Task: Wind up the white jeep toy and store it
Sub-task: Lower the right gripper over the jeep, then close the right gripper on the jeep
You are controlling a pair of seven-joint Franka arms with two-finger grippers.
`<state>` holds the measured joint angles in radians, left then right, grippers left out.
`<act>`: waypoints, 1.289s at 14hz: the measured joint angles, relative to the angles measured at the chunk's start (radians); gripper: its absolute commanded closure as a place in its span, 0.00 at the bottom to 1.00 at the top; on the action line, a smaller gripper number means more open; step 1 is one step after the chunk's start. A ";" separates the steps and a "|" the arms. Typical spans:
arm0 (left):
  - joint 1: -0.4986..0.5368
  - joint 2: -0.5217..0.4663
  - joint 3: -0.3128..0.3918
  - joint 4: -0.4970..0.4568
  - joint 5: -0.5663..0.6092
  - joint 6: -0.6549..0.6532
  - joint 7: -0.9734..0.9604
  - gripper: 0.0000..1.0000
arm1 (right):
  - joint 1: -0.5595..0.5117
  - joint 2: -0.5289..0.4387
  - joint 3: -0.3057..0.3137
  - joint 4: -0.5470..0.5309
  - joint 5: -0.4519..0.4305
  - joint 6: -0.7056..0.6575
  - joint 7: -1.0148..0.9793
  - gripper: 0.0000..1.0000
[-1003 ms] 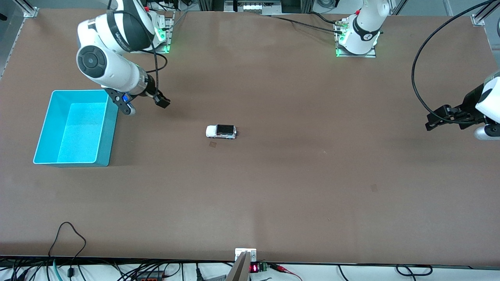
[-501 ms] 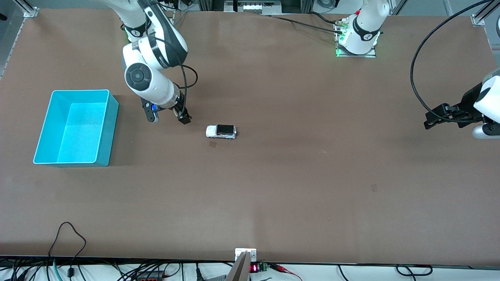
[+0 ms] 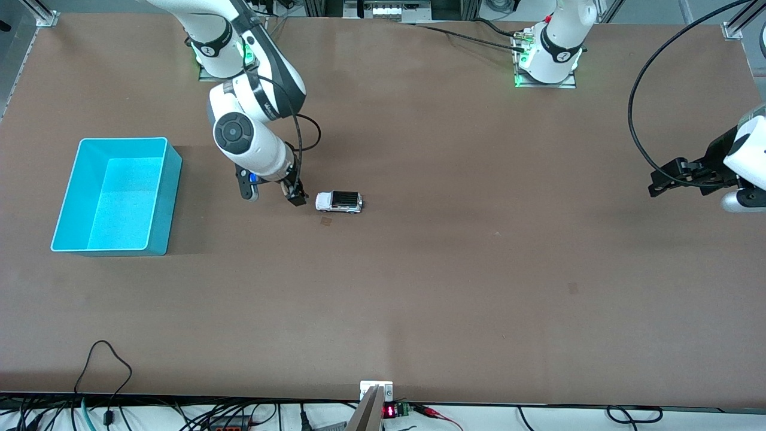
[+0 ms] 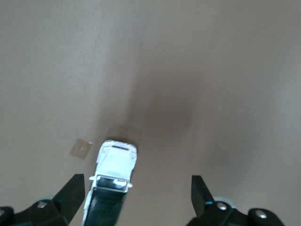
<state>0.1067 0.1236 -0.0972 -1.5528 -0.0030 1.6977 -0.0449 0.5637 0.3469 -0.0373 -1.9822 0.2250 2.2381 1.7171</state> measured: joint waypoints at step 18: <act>0.000 0.000 0.002 0.000 0.000 -0.015 0.000 0.00 | 0.066 0.228 0.019 0.076 0.082 0.258 0.194 0.00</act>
<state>0.1069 0.1237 -0.0956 -1.5528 -0.0030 1.6827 -0.0449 0.6293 0.5751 -0.0187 -1.9066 0.3065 2.4957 1.9110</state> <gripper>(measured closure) 0.000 0.000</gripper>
